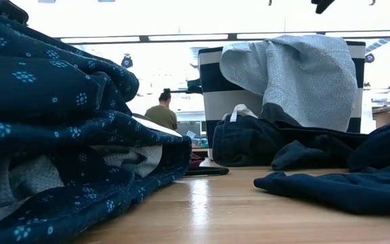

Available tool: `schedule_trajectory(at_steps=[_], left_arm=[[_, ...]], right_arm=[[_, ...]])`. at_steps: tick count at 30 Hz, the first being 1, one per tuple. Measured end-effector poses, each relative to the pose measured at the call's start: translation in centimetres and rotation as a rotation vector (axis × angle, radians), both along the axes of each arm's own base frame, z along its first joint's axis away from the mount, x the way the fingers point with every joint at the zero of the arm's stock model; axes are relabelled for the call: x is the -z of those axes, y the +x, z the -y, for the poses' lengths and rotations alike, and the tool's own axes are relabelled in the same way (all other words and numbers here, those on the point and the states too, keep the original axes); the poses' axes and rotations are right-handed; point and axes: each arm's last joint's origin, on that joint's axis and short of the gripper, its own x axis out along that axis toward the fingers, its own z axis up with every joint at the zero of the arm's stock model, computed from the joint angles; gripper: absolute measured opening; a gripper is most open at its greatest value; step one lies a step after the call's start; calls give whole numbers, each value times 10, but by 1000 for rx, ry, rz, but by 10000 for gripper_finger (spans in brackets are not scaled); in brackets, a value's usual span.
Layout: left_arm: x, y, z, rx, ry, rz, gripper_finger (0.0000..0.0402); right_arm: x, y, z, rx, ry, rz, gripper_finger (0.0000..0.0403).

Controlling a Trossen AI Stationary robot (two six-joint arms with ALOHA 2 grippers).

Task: Pick & Place Cloths
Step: Put the white polo shirt into the blue bin

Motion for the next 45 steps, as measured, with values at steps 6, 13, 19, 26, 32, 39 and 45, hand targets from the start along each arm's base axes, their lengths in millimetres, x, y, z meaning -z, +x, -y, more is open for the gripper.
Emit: schedule_trajectory(at_steps=[6,13,19,26,32,39,45], left_arm=[[0,0,0,0,0,0,14],[0,0,0,0,0,0,14],[0,0,0,0,0,0,14],[0,0,0,0,0,0,14],[0,0,0,0,0,0,14],[0,0,0,0,0,0,14],[0,0,0,0,0,0,14]], right_arm=[[26,-5,-8,130,49,-42,287],[71,-15,-5,278,42,-164,315],[106,-27,2,339,-54,-245,325],[127,-31,11,311,-192,-240,321],[132,-19,15,223,-243,-151,295],[129,-3,26,183,-263,-103,240],[125,5,31,160,-271,-93,145]])
